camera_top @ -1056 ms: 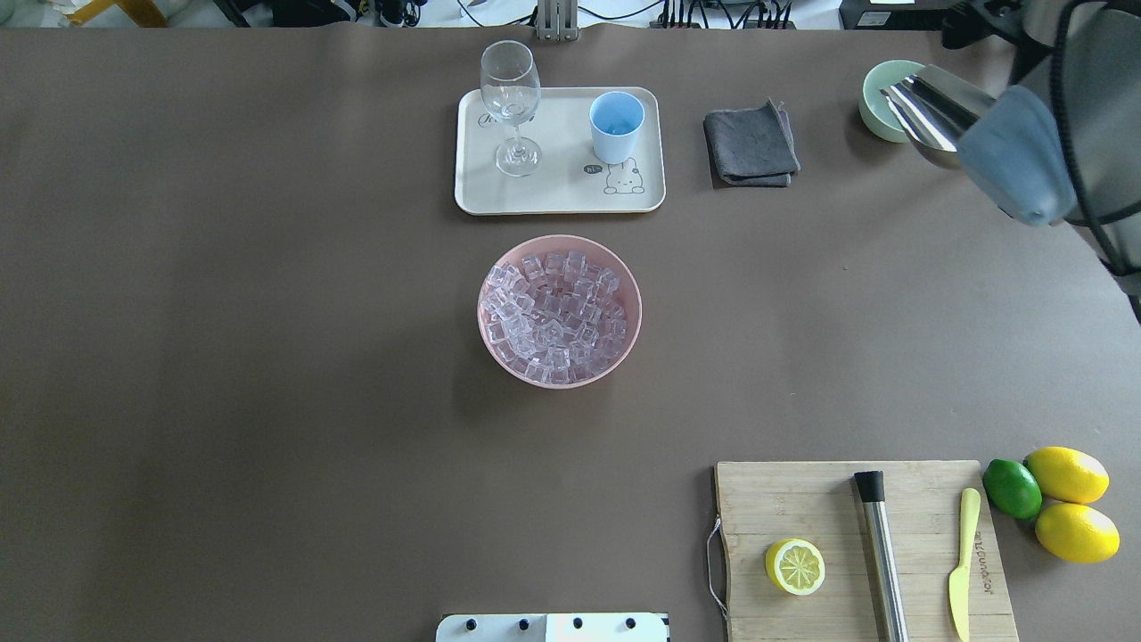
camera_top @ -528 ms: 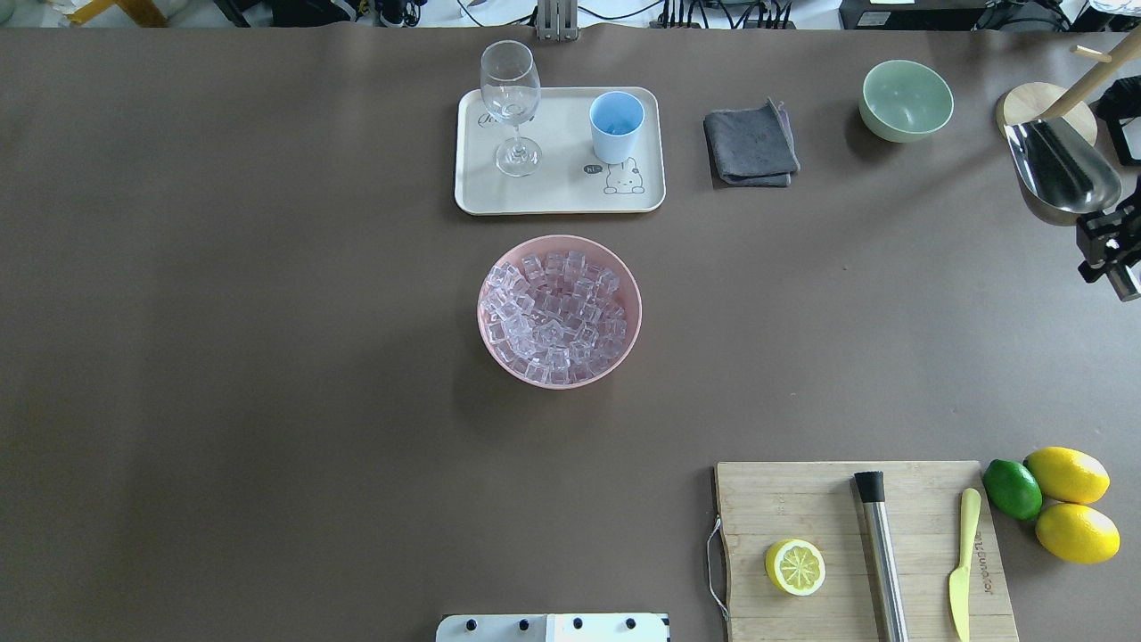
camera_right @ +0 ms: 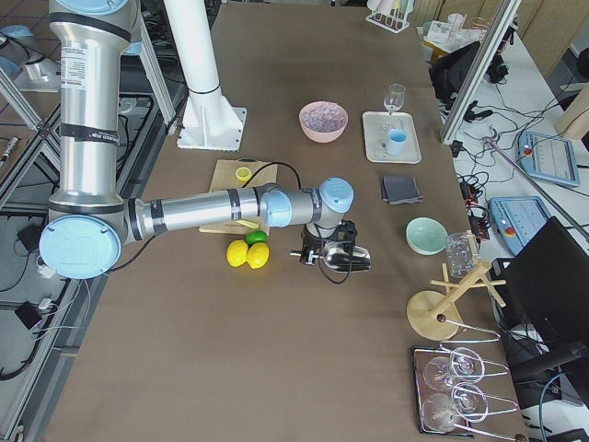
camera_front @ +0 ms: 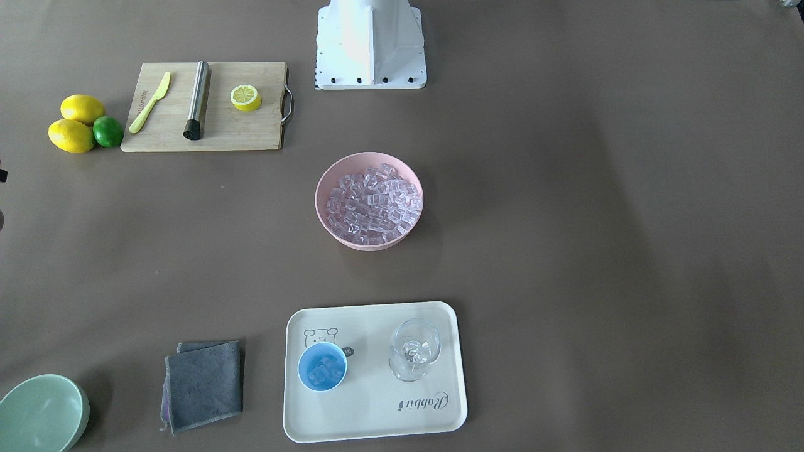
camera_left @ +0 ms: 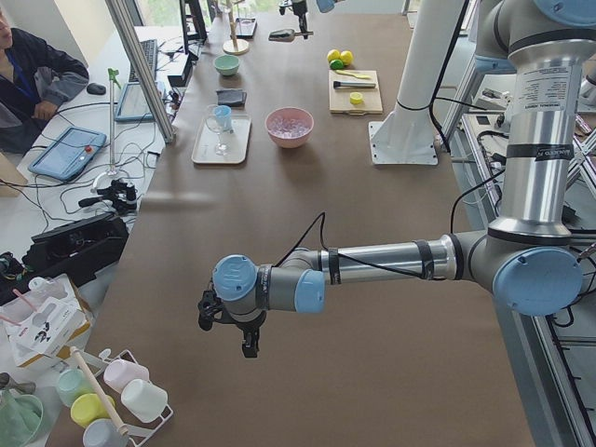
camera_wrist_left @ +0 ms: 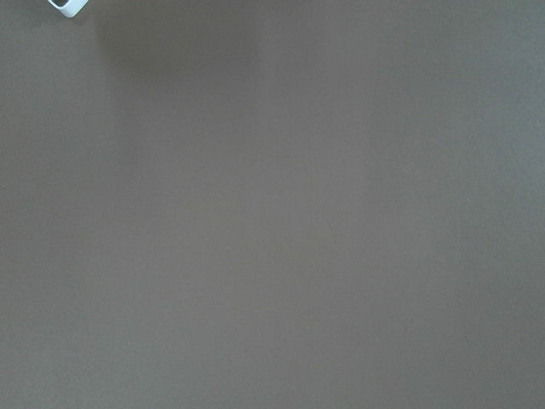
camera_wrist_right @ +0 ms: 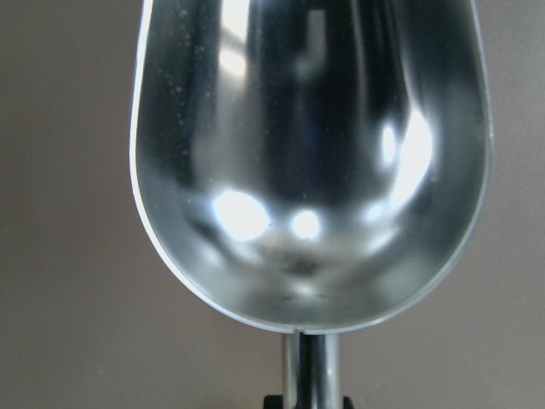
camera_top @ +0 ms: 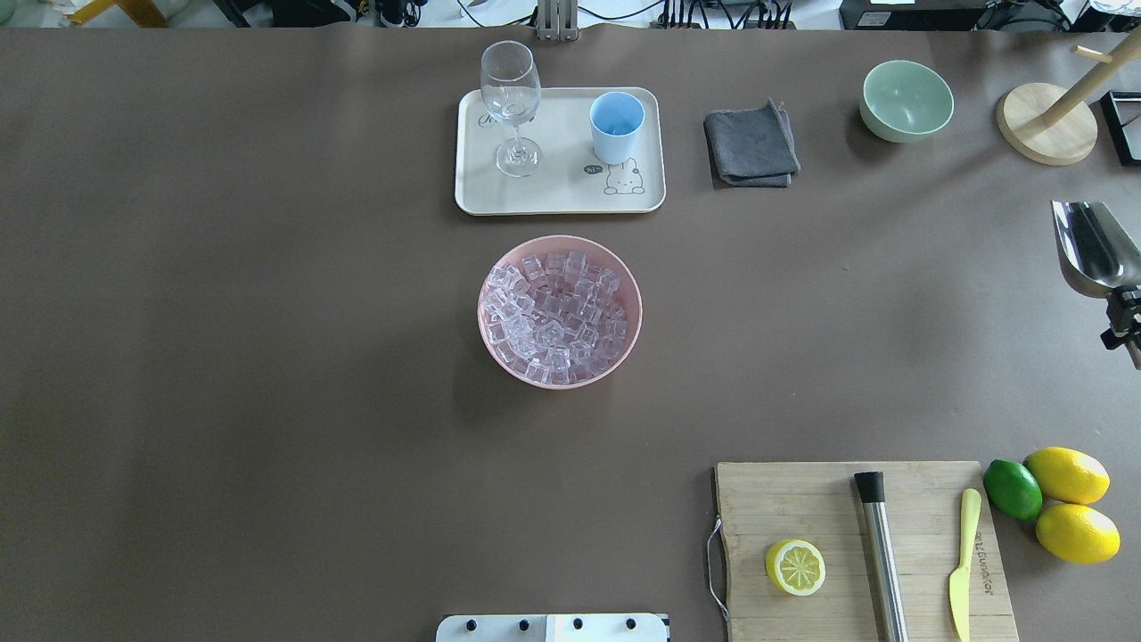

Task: Put ice in cup with scoop
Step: 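Carry the empty scoop back and lay it on the table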

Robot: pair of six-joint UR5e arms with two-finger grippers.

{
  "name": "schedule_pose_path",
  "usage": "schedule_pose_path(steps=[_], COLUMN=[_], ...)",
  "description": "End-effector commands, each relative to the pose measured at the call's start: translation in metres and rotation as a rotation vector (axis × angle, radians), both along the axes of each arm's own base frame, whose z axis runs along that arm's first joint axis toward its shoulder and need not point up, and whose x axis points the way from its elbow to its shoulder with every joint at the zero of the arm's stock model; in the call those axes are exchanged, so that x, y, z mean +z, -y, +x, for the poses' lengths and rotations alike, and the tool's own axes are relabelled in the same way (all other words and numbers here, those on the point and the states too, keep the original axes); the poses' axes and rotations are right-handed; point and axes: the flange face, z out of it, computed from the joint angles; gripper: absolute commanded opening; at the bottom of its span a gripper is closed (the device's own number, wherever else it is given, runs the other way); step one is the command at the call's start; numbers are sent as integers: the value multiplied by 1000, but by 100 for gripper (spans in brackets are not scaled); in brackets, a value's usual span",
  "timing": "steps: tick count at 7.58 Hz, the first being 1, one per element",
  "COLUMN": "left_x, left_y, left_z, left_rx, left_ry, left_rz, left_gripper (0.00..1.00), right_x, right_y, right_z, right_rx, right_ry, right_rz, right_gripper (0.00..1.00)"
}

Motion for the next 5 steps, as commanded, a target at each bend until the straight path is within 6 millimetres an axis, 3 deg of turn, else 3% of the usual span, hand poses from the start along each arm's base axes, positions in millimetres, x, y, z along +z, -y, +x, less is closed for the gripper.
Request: schedule_pose_path(steps=[1, 2, 5], left_x=[-1, -3, -1], left_y=[0, 1, 1], left_z=[0, 1, 1], left_rx=[0, 2, 0], left_ry=[-1, -3, -2], left_rz=[1, 6, 0], left_gripper=[100, 100, 100], right_x=[51, 61, 66], right_y=[0, 1, 14], right_z=[-3, -3, -16], right_rx=[-1, -2, -16], right_ry=[25, 21, 23], right_rz=[-41, -57, -67], right_gripper=[0, 0, 0])
